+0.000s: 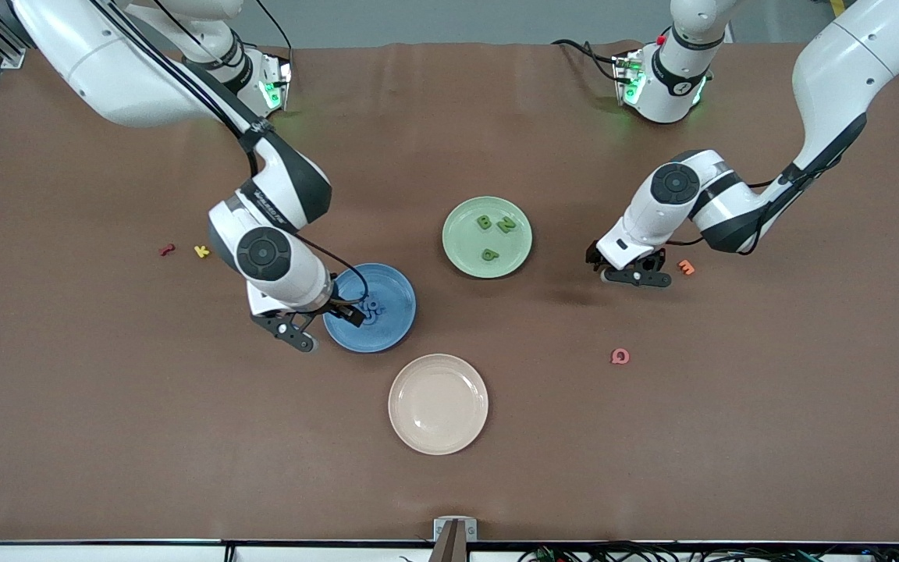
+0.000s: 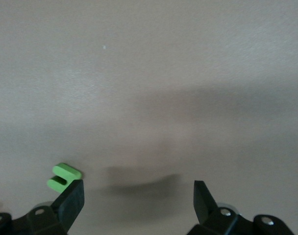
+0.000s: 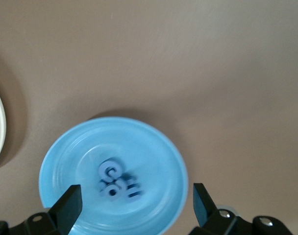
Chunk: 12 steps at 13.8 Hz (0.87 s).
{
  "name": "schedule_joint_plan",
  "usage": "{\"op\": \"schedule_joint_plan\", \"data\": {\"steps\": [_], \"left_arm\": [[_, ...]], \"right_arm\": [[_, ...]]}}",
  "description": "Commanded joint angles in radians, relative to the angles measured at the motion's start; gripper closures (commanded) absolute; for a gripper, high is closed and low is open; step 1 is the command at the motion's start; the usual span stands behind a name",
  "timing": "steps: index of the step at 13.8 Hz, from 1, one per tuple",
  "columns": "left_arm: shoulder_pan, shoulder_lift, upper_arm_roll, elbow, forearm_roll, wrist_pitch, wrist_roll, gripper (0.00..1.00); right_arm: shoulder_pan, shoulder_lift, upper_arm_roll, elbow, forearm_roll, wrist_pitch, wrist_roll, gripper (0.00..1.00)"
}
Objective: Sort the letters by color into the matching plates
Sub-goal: 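Drop the a into the blue plate while the left gripper releases b, then retract the right arm to rest while the left gripper grasps green u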
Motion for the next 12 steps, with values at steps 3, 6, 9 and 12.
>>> {"op": "schedule_joint_plan", "data": {"steps": [3, 6, 9, 12], "left_arm": [[0.077, -0.036, -0.026, -0.037, 0.031, 0.020, 0.098, 0.02], [0.104, -0.033, -0.026, -0.037, 0.042, 0.022, 0.140, 0.02], [0.133, -0.024, -0.026, -0.040, 0.084, 0.035, 0.149, 0.02], [0.147, -0.016, -0.021, -0.048, 0.097, 0.058, 0.155, 0.02]], "right_arm": [[-0.145, -0.168, 0.009, 0.000, 0.003, -0.173, -0.388, 0.00], [-0.275, -0.265, 0.009, -0.009, 0.054, -0.245, -0.686, 0.00], [-0.383, -0.359, 0.007, -0.006, 0.106, -0.328, -0.893, 0.00], [-0.484, -0.432, 0.006, 0.034, 0.184, -0.432, -1.044, 0.00]]}}
